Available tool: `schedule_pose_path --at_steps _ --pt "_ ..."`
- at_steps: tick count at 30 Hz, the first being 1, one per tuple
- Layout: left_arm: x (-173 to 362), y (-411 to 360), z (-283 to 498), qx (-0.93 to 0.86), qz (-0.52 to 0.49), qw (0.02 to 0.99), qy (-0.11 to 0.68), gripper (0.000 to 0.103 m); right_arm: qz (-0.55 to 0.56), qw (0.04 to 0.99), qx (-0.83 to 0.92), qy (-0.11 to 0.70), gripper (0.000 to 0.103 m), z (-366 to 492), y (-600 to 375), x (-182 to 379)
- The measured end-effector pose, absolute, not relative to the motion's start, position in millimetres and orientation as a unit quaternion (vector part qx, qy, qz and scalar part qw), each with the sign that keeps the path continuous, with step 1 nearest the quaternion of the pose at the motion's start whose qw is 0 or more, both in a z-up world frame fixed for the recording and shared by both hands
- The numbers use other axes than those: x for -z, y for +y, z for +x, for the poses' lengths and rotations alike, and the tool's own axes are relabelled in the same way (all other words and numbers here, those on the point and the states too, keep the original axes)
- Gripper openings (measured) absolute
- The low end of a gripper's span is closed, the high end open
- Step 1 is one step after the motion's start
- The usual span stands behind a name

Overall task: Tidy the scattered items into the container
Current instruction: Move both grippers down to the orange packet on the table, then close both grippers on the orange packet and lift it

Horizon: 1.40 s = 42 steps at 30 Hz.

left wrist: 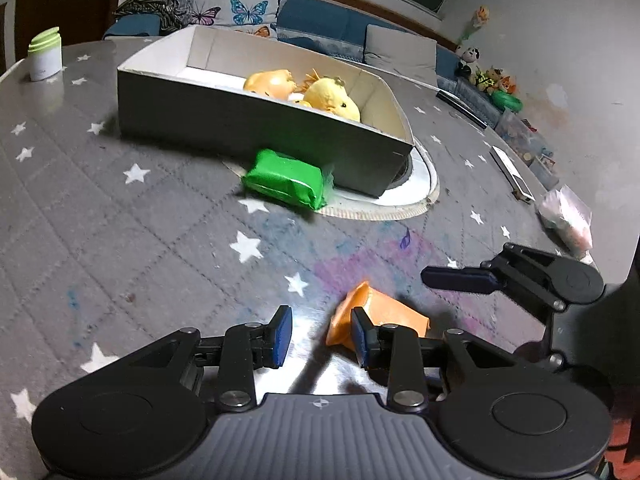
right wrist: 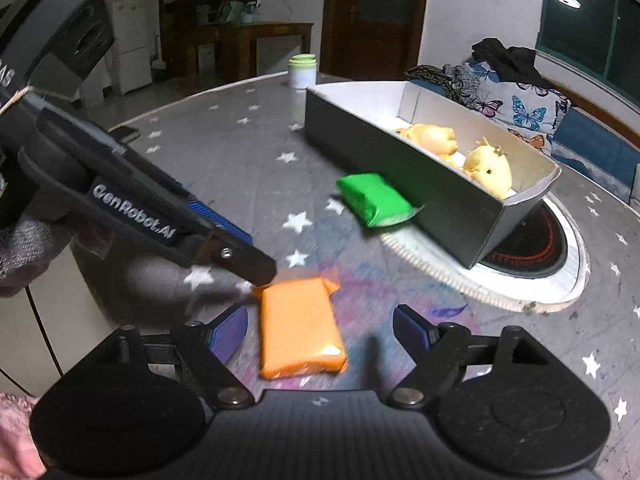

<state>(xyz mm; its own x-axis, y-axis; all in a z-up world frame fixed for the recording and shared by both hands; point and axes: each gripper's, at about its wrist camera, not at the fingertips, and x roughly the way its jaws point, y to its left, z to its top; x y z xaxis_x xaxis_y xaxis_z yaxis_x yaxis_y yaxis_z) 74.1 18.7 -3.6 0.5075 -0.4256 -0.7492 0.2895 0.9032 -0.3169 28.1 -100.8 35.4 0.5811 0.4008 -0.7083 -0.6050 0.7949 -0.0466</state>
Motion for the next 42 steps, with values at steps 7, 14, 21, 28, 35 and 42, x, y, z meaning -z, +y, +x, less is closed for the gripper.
schedule_pose_path --at_steps 7,14,21,28,35,42 --pt "3 13 71 0.217 -0.081 0.864 0.447 0.034 -0.155 0.870 -0.293 0.364 0.070 19 -97 -24" --pt "7 11 74 0.223 -0.090 0.859 0.452 0.034 -0.144 0.867 -0.301 0.369 0.057 22 -98 -23" --pt "10 11 75 0.228 -0.103 0.854 0.456 0.034 -0.140 0.868 -0.302 0.370 0.047 24 -99 -24" --pt "9 9 75 0.229 -0.103 0.855 0.453 0.034 -0.145 0.868 -0.302 0.367 0.044 23 -97 -25" --pt "2 13 78 0.221 -0.108 0.864 0.440 0.034 -0.146 0.871 -0.304 0.357 0.044 28 -95 -31" --pt "-4 18 82 0.212 -0.110 0.871 0.430 0.034 -0.142 0.875 -0.306 0.346 0.044 34 -92 -37"
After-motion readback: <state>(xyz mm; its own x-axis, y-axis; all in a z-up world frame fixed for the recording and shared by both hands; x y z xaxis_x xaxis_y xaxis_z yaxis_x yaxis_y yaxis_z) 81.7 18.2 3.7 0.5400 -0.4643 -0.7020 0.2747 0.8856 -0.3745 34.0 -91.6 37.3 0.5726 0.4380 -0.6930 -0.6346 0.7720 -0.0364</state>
